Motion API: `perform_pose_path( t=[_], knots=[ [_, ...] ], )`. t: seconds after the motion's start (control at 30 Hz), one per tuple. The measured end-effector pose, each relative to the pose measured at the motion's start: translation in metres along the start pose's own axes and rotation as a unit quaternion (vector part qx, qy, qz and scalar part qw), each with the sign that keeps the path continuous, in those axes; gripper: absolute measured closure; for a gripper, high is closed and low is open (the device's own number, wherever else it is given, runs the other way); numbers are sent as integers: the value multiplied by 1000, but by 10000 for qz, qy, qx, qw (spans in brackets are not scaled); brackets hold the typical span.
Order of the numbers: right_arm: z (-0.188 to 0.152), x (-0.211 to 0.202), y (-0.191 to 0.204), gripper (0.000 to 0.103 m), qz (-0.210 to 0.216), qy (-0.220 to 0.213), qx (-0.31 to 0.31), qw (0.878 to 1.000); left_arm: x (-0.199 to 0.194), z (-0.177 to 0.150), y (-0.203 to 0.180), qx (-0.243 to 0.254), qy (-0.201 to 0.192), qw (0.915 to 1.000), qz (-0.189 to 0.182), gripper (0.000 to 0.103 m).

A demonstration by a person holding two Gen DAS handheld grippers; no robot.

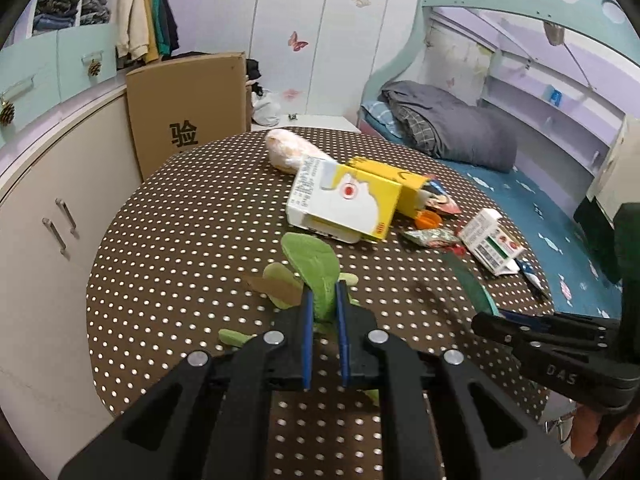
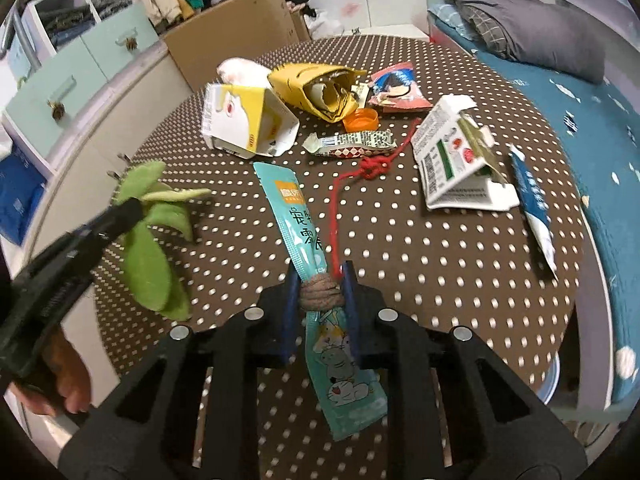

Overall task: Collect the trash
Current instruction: 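Carry the leaf and teal wrapper over the wastebasket and open the left tool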

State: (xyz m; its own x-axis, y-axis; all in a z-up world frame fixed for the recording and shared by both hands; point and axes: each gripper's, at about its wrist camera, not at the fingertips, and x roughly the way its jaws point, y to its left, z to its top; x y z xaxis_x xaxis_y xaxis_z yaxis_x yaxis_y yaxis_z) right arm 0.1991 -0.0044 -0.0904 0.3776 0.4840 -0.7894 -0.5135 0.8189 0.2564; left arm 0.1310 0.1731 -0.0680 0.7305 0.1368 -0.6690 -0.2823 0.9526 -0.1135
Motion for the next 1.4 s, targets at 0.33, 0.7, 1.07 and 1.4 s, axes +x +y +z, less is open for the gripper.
perform_pose_path(
  t=[0.33,0.7,1.07,1.4],
  knots=[
    [-20,-50,-24,82,-117,-481,459,9977,-12,0,-45,388,-112,9983,-429,93],
    [-41,-79,-77,82,-493,-701,1196,9891,-13,-3,-108,944,-101,9900,-1040,93],
    [-69,-109,-128,82,-877,-888,1862,9745,-11,-13,-178,1528,-22,9746,-1637,93],
    [-106,-133,-168,82,-1344,-1051,2565,9514,-13,-32,-240,2046,154,9534,-2213,93]
  ],
)
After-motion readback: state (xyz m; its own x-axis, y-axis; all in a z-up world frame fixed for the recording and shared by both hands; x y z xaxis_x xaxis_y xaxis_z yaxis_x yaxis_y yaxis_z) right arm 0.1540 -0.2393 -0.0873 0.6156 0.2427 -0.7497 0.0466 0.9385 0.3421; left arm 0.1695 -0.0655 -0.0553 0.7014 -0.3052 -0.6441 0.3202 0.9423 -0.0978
